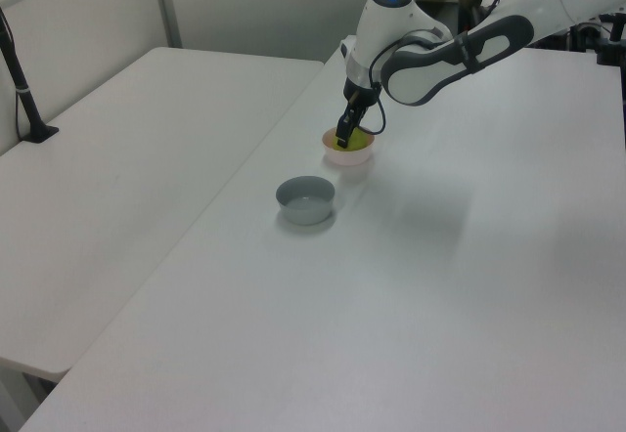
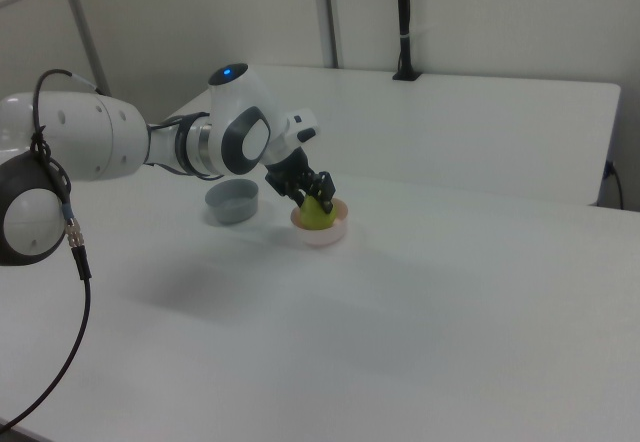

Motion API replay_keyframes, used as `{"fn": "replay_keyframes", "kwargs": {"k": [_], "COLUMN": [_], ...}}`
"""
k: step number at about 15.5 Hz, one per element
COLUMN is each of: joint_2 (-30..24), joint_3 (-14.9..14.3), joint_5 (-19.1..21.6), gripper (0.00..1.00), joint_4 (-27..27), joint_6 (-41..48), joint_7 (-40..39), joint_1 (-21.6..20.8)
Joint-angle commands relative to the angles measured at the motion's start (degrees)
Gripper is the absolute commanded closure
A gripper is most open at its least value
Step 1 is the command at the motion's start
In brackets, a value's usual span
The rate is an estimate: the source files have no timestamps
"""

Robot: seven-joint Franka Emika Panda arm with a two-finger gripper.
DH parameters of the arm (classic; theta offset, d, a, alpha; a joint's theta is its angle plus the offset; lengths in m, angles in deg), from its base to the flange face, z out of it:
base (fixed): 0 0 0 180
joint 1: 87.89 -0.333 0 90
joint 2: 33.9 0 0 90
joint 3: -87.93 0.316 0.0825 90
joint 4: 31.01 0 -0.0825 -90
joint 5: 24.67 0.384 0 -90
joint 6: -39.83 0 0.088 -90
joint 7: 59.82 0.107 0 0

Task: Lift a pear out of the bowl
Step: 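Lift the pear out of the pink bowl and carry it away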

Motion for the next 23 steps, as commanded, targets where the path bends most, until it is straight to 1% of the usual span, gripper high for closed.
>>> {"fn": "replay_keyframes", "kwargs": {"k": [1, 7, 9, 15, 17, 19, 21, 23], "joint_2": [-4.9, -10.2, -13.5, -28.6, -33.2, -36.9, -37.2, -35.8], "joint_3": [0.1, 0.2, 0.4, 2.2, 2.5, 3.7, 3.8, 4.5], "joint_5": [0.4, 0.5, 0.5, 0.6, 0.6, 0.6, 0.6, 0.6], "gripper": [0.84, 0.84, 0.84, 0.83, 0.82, 0.82, 0.82, 0.82], "joint_4": [-2.7, -6.7, -9.9, -26.8, -31.9, -36.4, -36.7, -36.9], "joint_6": [-1.0, -1.0, -0.9, -0.4, -0.3, 0.3, 2.7, 3.4], "joint_7": [-0.5, -0.9, -0.9, -3.3, -3.3, -3.5, -3.5, -3.5], "joint_1": [0.0, 0.2, 0.3, 0.8, 0.8, 0.8, 0.5, 0.3]}}
